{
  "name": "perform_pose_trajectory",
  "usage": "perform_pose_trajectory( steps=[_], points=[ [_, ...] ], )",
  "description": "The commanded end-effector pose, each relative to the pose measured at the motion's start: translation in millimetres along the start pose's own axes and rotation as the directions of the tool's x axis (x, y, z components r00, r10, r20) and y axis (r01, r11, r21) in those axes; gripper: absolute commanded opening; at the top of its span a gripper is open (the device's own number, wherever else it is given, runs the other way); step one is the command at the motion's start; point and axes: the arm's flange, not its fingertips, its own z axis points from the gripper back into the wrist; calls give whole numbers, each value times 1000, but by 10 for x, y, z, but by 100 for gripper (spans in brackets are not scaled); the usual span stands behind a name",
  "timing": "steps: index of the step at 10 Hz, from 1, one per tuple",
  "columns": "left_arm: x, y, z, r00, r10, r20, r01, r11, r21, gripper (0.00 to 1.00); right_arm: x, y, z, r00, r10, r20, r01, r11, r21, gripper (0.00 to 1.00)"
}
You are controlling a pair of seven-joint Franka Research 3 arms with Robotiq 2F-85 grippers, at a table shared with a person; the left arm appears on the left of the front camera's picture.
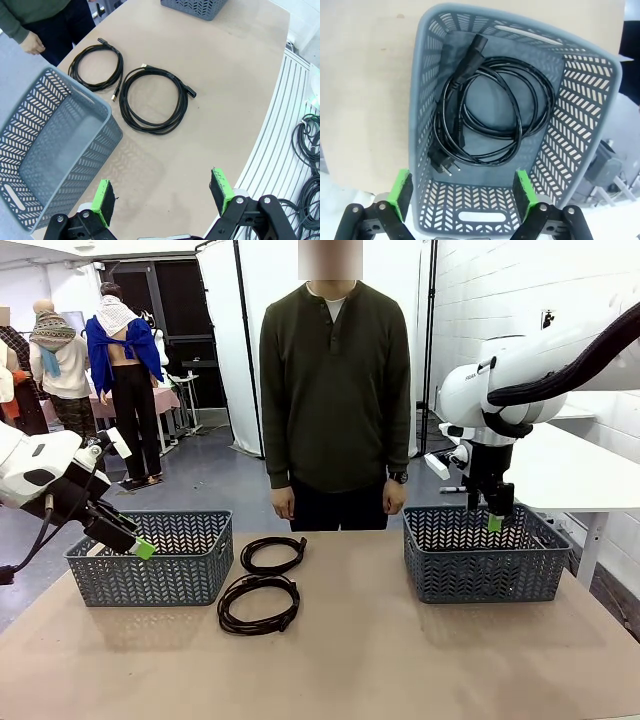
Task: Organize the cables according to human instructions.
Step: Pick up a bundle of cables and place it in the basket indicated by the human.
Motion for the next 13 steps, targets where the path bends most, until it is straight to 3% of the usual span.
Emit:
perform_pose_trajectory(
  steps=[1,6,7,11,13],
  points=[
    [-13,27,-10,1000,-2,7,2,1000,-14,100,8,5,-9,1000,4,0,-4,1000,2,100],
    [-13,27,-10,1000,-2,7,2,1000,-14,100,7,-1,1,1000,1,0,-1,1000,0,100],
    [-13,27,-10,1000,-2,7,2,1000,-14,100,105,53,50,994,-90,56,88,995,41,100],
    [-13,27,-10,1000,-2,7,2,1000,-14,100,577,406,334,962,-250,113,247,968,39,100],
    [-13,27,-10,1000,-2,7,2,1000,-14,100,789,600,385,926,-314,209,319,948,12,100]
  ],
)
